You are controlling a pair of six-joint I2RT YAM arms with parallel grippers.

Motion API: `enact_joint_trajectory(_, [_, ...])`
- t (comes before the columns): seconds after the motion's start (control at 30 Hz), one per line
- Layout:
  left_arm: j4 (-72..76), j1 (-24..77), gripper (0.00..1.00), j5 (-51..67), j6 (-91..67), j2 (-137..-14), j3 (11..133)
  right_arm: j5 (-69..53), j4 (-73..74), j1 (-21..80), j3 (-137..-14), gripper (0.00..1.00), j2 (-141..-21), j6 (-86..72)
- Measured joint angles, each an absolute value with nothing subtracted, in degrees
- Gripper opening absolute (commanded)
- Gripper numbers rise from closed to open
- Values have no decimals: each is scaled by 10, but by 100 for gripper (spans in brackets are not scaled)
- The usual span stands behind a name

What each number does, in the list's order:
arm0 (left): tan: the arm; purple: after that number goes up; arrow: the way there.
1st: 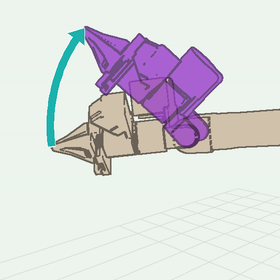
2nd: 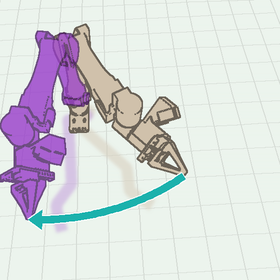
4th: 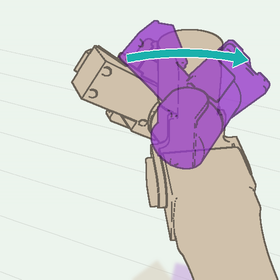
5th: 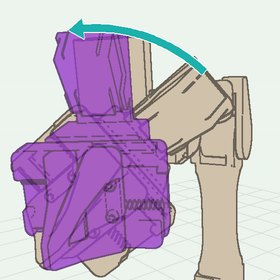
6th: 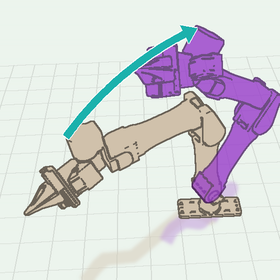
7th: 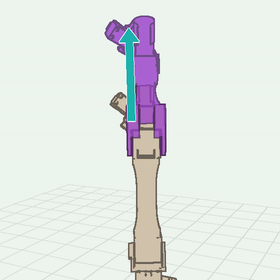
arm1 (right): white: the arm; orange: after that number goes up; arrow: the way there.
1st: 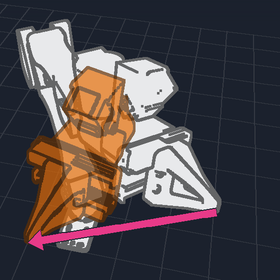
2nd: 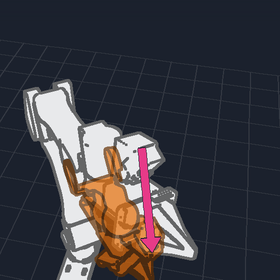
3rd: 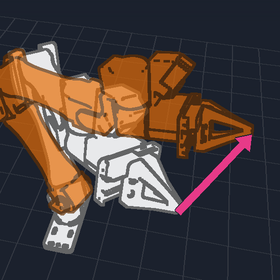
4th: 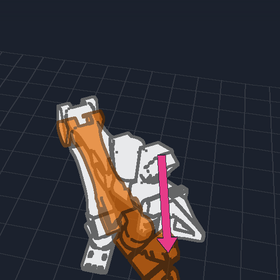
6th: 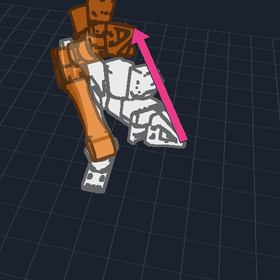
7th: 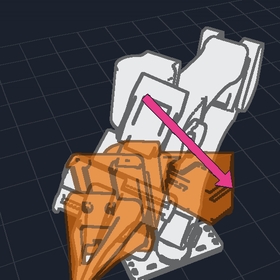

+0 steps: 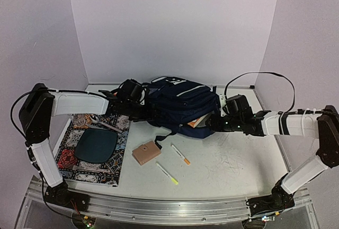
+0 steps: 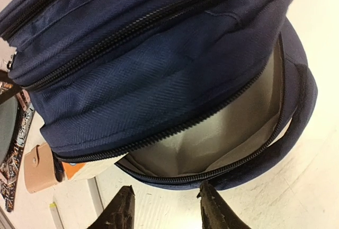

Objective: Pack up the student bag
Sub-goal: Adjust the largest pocket of the student bag.

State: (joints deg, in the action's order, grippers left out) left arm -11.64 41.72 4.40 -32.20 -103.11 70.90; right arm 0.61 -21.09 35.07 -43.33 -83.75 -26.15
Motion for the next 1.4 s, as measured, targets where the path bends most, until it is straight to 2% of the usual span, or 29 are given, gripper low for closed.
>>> enact_joint_trajectory(0.1, [-126,473,75,8,-283,-1020,729,-16,-213,332,-430,52,-832,-298])
enact_joint_trajectory(0.27, [-141,550,82,-43,-208,-1040,806,-70,-231,304,-425,54,-828,-358])
enact_joint_trajectory(0.67, [-176,608,87,-146,-52,-1191,997,-126,-276,265,-389,56,-827,-462])
enact_joint_trajectory(0.87, [-216,626,85,-206,5,-1259,1077,-138,-299,264,-380,56,-828,-496])
enact_joint_trajectory(0.93, [-217,629,77,-220,20,-1272,1092,-145,-306,264,-380,56,-831,-501])
enact_joint_trajectory(1.0, [-217,631,62,-236,33,-1280,1098,-150,-313,264,-380,56,-837,-505])
enact_joint_trajectory(1.1, [-219,631,34,-259,49,-1283,1099,-157,-323,264,-380,56,-846,-510])
enact_joint_trajectory(1.27, [-221,629,2,-263,51,-1283,1099,-167,-340,264,-381,56,-863,-521])
enact_joint_trajectory(1.4, [-227,632,0,-247,44,-1283,1099,-175,-366,264,-381,56,-883,-532])
